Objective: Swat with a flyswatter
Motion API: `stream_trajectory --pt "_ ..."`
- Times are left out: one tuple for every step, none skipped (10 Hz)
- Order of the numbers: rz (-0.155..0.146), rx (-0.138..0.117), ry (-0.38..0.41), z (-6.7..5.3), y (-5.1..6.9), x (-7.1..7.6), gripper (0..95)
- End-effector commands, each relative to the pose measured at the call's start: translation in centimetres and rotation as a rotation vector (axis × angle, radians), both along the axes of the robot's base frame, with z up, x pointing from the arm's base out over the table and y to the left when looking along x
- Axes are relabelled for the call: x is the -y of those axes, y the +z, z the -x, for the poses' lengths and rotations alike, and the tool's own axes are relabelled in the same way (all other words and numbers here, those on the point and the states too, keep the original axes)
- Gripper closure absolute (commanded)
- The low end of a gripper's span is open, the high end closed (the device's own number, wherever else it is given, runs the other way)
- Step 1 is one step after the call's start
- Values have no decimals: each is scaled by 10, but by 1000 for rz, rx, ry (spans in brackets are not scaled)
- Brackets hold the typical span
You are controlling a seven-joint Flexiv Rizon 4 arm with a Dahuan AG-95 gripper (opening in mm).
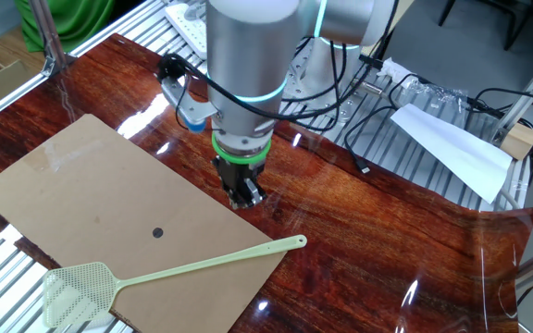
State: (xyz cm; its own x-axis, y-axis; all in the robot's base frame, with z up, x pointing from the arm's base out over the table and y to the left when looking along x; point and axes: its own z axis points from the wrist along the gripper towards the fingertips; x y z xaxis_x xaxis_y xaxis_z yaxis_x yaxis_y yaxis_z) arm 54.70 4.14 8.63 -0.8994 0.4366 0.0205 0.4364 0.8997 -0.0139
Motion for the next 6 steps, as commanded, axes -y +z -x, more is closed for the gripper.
stream_trajectory --pt "2 0 -32 -11 -3 -8 950" --pt "3 0 -45 -14 -4 -10 950" --pt "4 -4 -58 -17 -5 -12 950" --pt "-13 -6 -70 -19 -3 -12 950" --pt "-17 -6 -86 -20 -2 -12 950" --pt "-15 -6 -117 -21 -2 -12 950"
